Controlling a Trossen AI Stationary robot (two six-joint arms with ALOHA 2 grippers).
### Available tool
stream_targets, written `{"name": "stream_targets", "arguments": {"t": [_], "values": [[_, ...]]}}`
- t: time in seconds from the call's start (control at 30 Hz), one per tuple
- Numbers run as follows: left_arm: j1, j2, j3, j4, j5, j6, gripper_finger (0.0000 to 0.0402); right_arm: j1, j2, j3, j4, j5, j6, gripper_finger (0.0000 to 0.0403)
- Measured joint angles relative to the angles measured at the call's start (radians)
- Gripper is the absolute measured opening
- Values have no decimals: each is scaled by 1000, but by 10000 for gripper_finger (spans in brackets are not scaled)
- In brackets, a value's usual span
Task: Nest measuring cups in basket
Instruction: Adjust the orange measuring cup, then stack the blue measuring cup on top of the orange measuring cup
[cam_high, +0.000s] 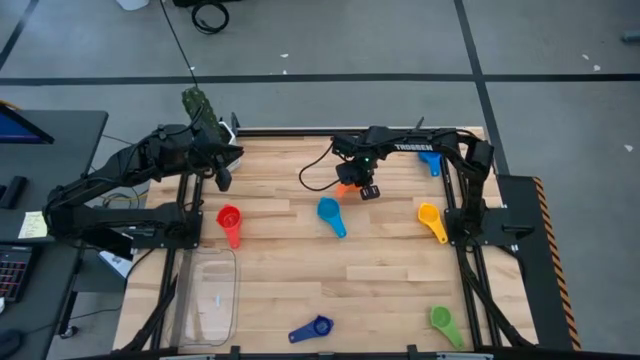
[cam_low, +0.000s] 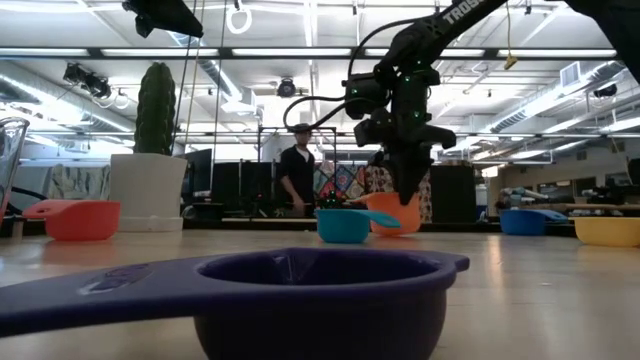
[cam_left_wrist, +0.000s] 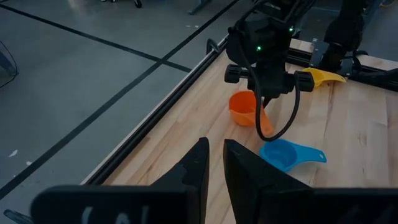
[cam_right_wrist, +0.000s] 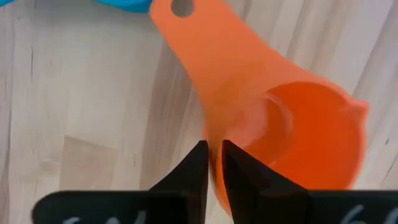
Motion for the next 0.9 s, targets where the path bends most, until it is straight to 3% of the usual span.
{"name": "stream_targets", "arguments": {"t": [0.5,0.8,0.9], "values": [[0,0,0,0,0,-2,52,26,-3,17,-44,8,0,65],[0,0,0,0,10,-2,52,36,-3,197,-185,40,6,66],[0,0,0,1,28,-3,52,31,-3,276,-233,98,32,66]]}}
